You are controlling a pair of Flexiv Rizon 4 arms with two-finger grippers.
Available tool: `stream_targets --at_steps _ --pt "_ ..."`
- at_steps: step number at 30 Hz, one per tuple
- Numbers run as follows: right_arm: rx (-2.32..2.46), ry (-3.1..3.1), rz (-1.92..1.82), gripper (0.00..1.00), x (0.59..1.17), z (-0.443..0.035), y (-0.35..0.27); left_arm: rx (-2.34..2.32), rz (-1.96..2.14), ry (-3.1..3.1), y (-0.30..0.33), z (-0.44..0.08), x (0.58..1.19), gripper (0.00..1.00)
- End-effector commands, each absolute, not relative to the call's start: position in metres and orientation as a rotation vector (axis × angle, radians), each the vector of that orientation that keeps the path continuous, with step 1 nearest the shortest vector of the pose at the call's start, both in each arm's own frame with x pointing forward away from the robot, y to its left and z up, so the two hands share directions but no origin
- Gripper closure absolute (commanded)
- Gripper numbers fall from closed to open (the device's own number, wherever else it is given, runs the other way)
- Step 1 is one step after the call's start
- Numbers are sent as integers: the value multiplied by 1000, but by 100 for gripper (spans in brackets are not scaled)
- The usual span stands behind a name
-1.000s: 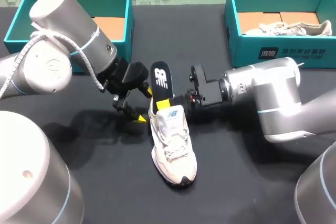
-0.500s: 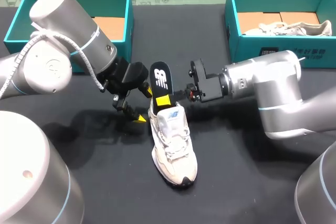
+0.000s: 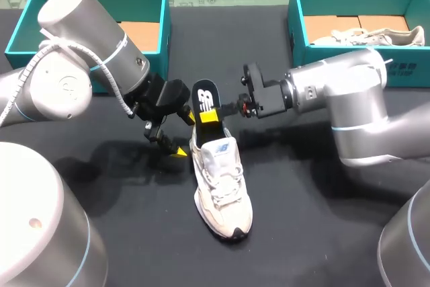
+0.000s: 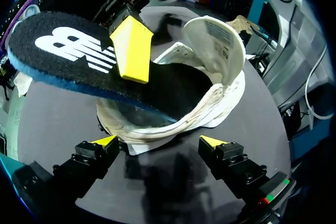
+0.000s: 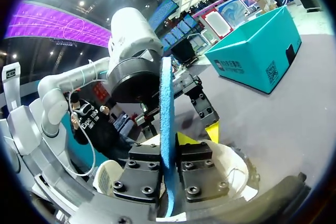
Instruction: Take the shoe out of the shoebox, open the shoe tongue, remove and reinsert the insole, then place the shoe into the shoebox
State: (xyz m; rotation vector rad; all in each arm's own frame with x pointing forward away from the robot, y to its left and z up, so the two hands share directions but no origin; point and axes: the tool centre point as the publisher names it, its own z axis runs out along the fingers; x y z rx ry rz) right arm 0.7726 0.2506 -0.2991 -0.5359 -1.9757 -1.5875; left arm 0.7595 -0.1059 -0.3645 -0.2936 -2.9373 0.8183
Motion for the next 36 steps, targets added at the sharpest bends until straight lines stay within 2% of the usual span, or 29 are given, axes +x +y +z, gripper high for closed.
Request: stream_targets --at_steps 1,21,31,32,34,36 --pt "-542 -1957 -1566 100 778 -305 249 -295 817 -2938 -106 -365 759 0" --pt "-664 -1809 -1500 100 738 -351 246 -295 817 -2938 -106 -365 759 0" --pt "-681 -1818 -1492 100 731 -349 247 -295 817 -2938 -106 -365 759 0" --pt "-675 -1823 -1496 94 732 -347 247 -295 817 -2938 -106 -365 759 0" --pt "-660 -1840 -1496 73 734 -343 249 -295 817 -2938 -106 -365 759 0" --pt "-649 -1854 -1494 68 736 -339 250 -295 817 -2938 -106 -365 759 0"
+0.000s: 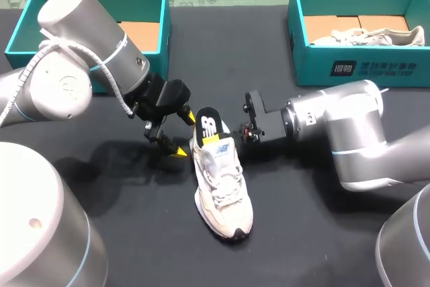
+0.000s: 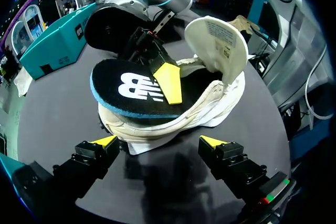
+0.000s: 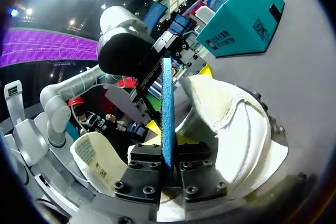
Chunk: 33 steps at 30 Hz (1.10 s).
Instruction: Take the shoe out of the shoebox, open the shoe tongue, remove and reinsert the insole, then place the shoe into the shoebox
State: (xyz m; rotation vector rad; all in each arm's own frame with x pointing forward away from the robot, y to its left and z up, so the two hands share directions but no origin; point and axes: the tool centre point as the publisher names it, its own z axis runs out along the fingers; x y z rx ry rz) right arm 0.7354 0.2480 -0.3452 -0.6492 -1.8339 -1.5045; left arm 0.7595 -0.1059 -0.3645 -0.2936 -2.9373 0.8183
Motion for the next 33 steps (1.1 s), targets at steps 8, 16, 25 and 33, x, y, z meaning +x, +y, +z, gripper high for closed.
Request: stream_targets --at_steps 8,16,25,33 --pt "-620 -1892 -1485 70 745 -329 253 -295 817 -2938 -106 -365 759 0" --pt "-602 -1923 -1483 71 752 -321 253 -295 817 -2938 -106 -365 759 0" --pt "-607 -1925 -1468 100 763 -321 251 -295 817 -2938 -106 -365 759 0" --pt "-667 -1865 -1438 100 752 -342 250 -295 817 -2938 -106 -365 759 0"
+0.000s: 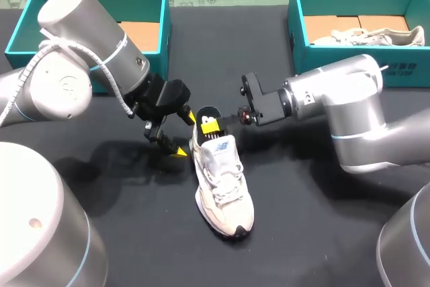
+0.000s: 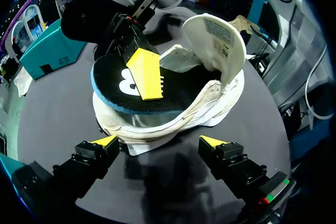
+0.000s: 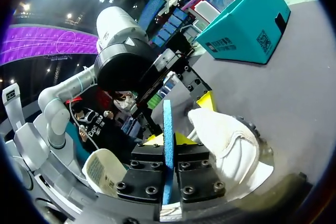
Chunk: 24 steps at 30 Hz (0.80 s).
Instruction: Take the shoe out of the shoebox, open the shoe tongue, remove and reinsert the insole, then place the shoe into the shoebox
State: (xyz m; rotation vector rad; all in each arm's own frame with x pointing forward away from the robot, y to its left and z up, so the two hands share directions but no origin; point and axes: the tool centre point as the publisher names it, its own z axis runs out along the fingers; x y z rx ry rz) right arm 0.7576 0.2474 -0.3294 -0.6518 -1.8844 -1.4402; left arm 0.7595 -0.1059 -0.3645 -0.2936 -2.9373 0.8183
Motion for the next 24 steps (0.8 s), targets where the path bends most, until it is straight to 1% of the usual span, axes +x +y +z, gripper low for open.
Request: stream_targets --at_steps 1,9,16,17,18,19,21,24 --pt "-677 -1855 -1434 100 750 -345 250 -295 817 -2938 -106 -365 759 0" --pt "-764 -1798 -1417 100 727 -362 244 -295 817 -2938 -106 -365 759 0" --pt "-760 -1809 -1420 100 726 -358 246 -295 817 -2938 -106 -365 759 0" --pt "-753 -1817 -1427 87 727 -355 246 -295 817 -2938 -106 -365 759 0" --pt "-744 -1825 -1431 69 728 -352 247 -295 817 -2938 -106 -365 759 0" --pt "-738 -1836 -1432 63 730 -349 247 -295 817 -2938 -106 -365 759 0" --pt "-718 -1850 -1439 56 733 -344 248 -295 817 -2938 -106 -365 759 0" --pt "-696 -1870 -1442 55 737 -339 250 -295 817 -2938 -106 -365 759 0"
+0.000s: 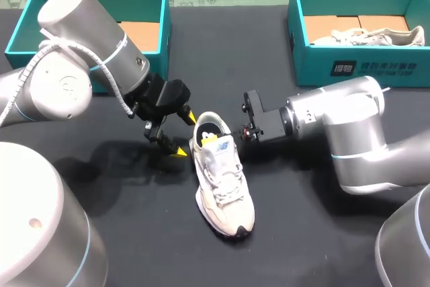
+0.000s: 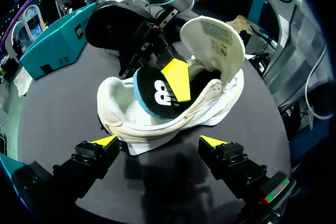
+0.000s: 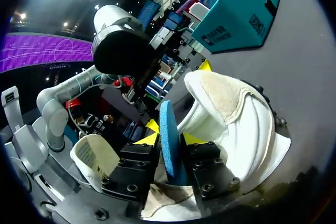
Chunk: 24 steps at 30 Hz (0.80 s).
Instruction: Take the shoe out of the shoebox, open the shoe tongue, remove and reinsert the insole, then place the shoe into the shoebox
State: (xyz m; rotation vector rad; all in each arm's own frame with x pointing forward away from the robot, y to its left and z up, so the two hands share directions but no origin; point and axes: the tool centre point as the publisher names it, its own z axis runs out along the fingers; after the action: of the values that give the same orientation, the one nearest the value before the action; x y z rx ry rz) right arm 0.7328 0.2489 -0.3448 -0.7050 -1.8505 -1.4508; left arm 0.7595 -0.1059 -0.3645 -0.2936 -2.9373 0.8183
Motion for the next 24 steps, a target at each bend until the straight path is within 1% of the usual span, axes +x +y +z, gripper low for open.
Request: stream_targets --at_steps 1,15,17,19,20,21,24 --pt "-691 -1875 -1443 56 738 -337 250 -295 817 -2938 -106 -365 759 0" --pt "-660 -1940 -1451 61 749 -321 250 -295 817 -2938 -106 -365 759 0" --pt "-659 -1944 -1452 65 750 -320 249 -295 817 -2938 -106 -365 759 0" --pt "-661 -1946 -1454 77 753 -320 248 -295 817 -2938 -106 -365 759 0" --pt "-662 -1943 -1454 86 755 -322 248 -295 817 -2938 -106 -365 759 0" --pt "-666 -1938 -1451 100 756 -324 248 -295 817 -2938 -106 -365 759 0" --pt "-668 -1924 -1438 100 758 -329 250 -295 817 -2938 -106 -365 759 0"
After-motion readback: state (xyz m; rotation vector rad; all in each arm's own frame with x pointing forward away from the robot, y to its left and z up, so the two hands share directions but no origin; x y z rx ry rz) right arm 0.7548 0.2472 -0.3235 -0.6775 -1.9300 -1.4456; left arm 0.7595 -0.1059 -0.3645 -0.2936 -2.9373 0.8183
